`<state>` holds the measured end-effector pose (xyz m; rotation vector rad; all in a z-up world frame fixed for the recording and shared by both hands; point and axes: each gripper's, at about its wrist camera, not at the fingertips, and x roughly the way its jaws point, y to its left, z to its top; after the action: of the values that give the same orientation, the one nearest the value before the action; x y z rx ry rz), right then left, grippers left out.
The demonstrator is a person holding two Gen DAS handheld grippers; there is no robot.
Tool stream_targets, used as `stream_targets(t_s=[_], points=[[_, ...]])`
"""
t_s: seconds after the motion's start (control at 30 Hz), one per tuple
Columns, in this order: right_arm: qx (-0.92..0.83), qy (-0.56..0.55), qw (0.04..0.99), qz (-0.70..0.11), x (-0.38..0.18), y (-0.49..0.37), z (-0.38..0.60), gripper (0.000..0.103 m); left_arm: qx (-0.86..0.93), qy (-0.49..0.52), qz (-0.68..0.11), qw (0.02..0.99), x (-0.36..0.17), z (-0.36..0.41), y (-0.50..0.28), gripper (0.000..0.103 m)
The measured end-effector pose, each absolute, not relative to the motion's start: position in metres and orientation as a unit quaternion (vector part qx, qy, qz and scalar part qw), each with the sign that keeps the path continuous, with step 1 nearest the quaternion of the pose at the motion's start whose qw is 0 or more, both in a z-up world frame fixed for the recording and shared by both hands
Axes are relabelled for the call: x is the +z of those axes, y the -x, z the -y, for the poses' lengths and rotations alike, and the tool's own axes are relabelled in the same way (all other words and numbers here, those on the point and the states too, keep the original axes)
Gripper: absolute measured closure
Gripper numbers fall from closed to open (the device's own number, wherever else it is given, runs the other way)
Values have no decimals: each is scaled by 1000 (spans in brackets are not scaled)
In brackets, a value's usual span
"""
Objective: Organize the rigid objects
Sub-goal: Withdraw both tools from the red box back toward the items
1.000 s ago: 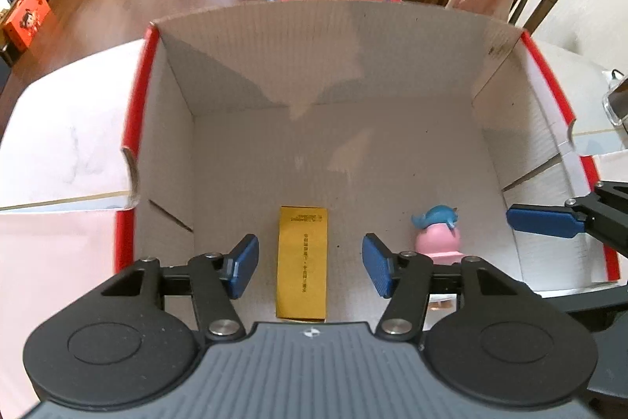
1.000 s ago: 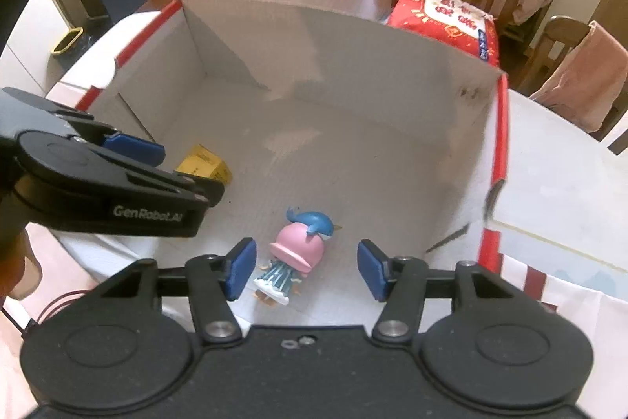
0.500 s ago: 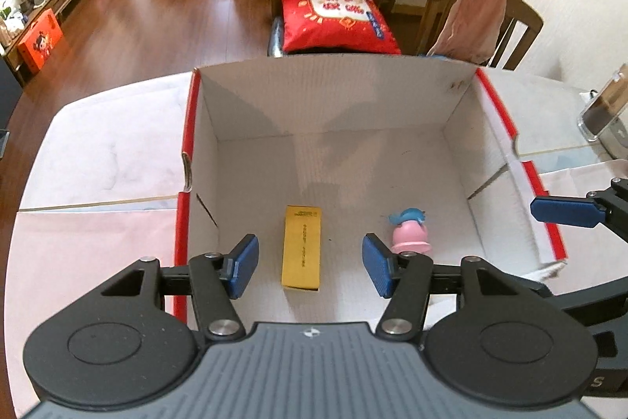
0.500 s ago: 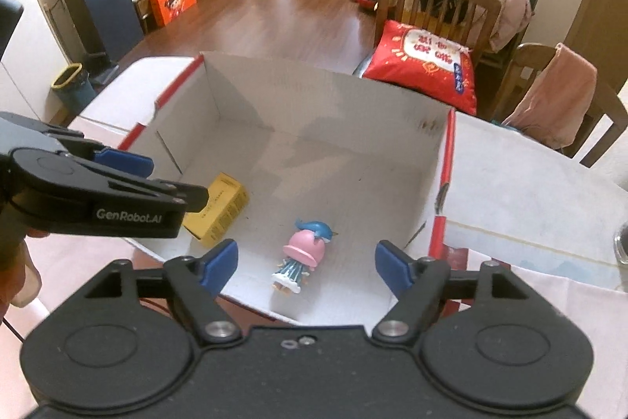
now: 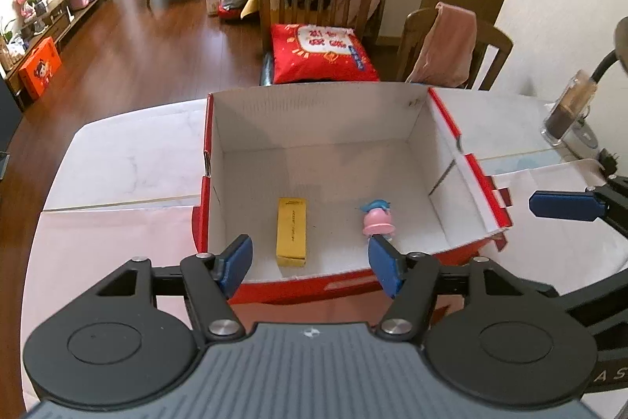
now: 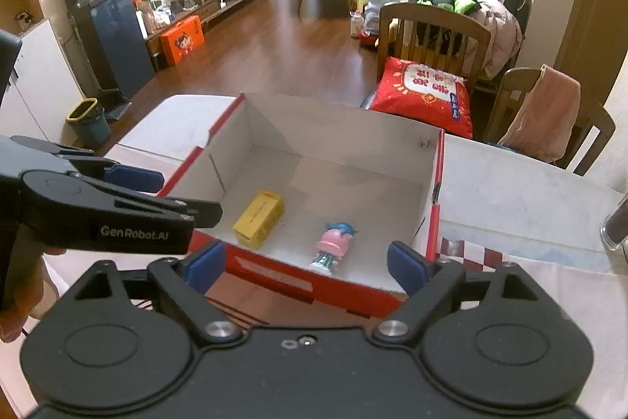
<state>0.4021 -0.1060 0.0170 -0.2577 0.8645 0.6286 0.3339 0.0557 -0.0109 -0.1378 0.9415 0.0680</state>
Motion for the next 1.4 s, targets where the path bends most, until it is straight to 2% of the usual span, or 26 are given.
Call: stream_targets(t_s=[0.3, 0.37, 0.43, 0.5, 0.67, 1.13, 1.4], points=[[313, 103, 860, -388, 27, -360, 120, 6, 26, 70, -428, 901, 5, -56, -290, 38], [317, 100, 862, -382, 28, -351, 122, 4, 24, 71, -424, 903, 8, -54, -278, 36], [319, 95, 864, -378, 29, -342, 124, 3, 24, 73, -417, 906, 11, -53, -268, 27], [320, 92, 865, -374, 28, -333, 125, 2, 21, 75, -406, 910, 13, -53, -257, 24], [325, 93, 868, -364, 24, -312, 131, 0, 26, 78, -394, 916, 14, -50, -231, 24], [284, 88, 875, -382, -23, -275, 151, 0, 35, 66, -388, 919, -32, -38, -150, 24], [253, 80, 874, -407, -62, -267, 150, 0, 48, 69, -425, 901, -74, -25, -132, 24]])
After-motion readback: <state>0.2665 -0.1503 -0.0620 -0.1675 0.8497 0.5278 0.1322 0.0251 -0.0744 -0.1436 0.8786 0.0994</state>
